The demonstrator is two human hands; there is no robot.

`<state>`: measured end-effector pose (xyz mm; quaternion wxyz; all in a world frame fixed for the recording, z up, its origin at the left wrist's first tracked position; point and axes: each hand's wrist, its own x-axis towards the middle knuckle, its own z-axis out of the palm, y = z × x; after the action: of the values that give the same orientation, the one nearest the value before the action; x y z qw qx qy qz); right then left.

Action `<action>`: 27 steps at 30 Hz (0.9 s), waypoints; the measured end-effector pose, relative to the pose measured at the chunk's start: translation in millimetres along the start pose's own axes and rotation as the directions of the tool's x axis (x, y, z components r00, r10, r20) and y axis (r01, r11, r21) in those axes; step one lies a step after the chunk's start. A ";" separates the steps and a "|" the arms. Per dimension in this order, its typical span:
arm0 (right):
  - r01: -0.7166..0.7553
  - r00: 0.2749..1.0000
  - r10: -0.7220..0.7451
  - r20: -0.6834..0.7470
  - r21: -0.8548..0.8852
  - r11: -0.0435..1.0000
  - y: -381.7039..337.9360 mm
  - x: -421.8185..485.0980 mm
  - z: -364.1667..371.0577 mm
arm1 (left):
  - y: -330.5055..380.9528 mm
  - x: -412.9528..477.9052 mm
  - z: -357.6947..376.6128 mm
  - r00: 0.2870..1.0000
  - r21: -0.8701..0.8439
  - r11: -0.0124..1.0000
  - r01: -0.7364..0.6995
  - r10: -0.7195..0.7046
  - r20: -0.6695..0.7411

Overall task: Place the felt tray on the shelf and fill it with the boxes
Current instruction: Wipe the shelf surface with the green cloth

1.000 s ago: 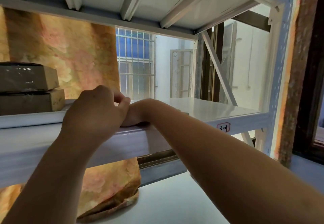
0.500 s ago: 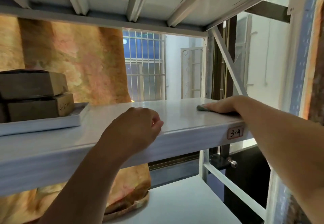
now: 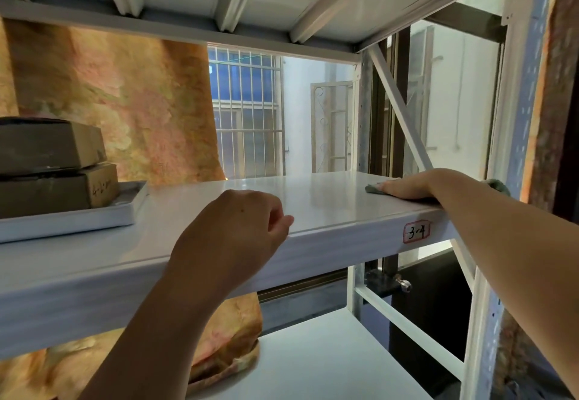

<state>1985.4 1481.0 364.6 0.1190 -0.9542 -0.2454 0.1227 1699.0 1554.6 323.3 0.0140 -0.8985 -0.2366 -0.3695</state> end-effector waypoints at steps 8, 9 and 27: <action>0.233 0.970 -0.228 0.085 -0.067 0.970 -25.9 -37.7 19.8 | 0.4 -1.0 -4.7 0.999 -0.098 0.995 -0.036 0.035 -0.014; 0.302 0.949 -0.295 0.108 -0.065 0.951 -35.3 -45.5 25.0 | 0.2 -0.7 -5.0 0.999 -0.119 0.992 -0.028 0.025 -0.026; 0.828 0.553 -0.812 0.185 -0.014 0.560 -130.5 -165.6 81.3 | -8.5 -4.7 -18.0 0.924 -0.475 0.859 0.191 -0.321 -0.210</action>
<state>1763.6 1523.2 354.7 0.0950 -0.7213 -0.6763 0.1157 1680.6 1556.6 331.9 -0.2083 -0.7758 -0.2596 -0.5361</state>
